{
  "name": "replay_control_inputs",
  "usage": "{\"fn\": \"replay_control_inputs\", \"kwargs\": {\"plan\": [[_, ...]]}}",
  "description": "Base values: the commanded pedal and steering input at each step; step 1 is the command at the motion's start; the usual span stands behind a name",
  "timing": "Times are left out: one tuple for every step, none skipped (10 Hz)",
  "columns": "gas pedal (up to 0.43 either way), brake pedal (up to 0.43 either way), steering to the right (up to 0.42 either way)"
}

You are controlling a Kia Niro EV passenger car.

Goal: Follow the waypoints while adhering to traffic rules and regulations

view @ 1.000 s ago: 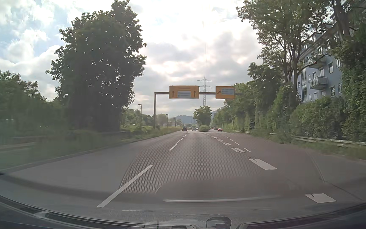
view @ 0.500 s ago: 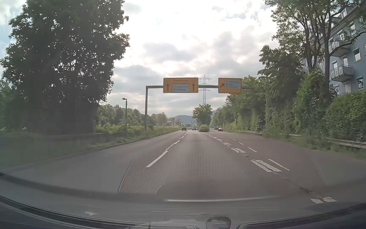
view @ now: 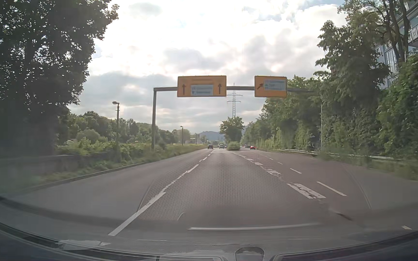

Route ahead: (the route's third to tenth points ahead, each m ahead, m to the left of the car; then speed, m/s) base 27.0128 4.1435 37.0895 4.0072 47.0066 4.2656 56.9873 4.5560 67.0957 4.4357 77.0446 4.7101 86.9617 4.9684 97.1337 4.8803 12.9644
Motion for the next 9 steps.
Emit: {"fn": "replay_control_inputs", "kwargs": {"plan": [[0.11,0.0,-0.006],[0.11,0.0,-0.006],[0.11,0.0,-0.005],[0.11,0.0,-0.005],[0.11,0.0,-0.005],[0.11,0.0,-0.005],[0.11,0.0,-0.005],[0.11,0.0,-0.005],[0.11,0.0,-0.005]]}}
